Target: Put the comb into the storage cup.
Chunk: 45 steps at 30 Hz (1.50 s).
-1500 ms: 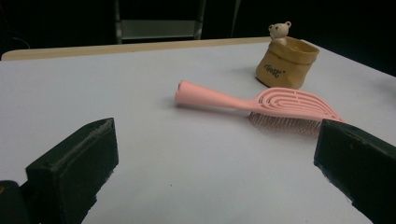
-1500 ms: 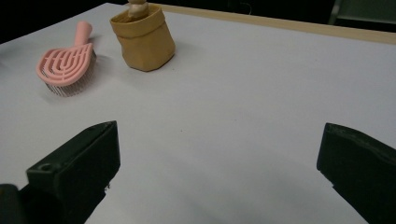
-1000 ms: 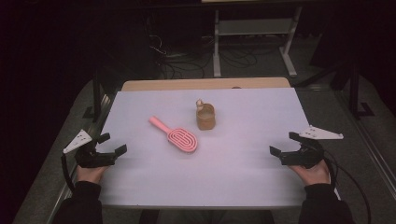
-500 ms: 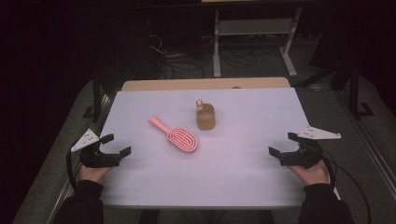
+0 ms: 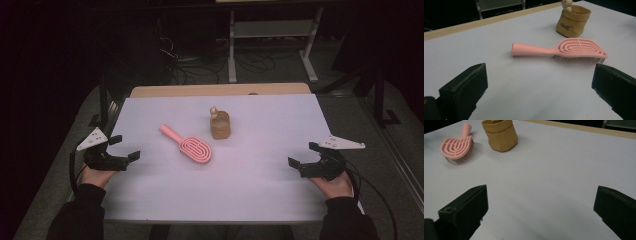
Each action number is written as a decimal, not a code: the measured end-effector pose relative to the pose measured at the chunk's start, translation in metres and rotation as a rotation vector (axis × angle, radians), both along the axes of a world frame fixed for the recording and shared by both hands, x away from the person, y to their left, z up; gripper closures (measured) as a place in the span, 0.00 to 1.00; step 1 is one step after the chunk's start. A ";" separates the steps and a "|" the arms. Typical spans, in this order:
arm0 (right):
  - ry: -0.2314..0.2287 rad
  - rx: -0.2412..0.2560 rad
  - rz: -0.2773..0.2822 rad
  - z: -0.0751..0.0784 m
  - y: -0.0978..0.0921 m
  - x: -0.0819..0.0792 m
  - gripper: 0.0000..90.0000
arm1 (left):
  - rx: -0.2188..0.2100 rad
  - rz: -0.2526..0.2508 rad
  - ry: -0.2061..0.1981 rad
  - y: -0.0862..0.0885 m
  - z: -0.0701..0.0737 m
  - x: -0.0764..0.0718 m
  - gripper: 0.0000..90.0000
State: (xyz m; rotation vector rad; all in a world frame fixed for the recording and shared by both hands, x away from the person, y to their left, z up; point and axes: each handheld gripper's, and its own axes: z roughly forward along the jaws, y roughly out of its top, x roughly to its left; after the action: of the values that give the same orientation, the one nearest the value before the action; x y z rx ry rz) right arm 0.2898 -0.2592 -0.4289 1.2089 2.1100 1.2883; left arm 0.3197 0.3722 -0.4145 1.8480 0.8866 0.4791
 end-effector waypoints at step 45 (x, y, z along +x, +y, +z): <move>0.005 -0.006 0.003 -0.002 0.000 0.000 0.00 | 0.076 -0.106 0.038 -0.039 0.054 0.068 0.00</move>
State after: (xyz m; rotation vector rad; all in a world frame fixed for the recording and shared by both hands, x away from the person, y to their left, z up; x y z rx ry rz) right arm 0.2894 -0.2590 -0.4306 1.2080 2.1194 1.2803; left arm 0.3882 0.3329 -0.3604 1.9679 0.8000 0.4176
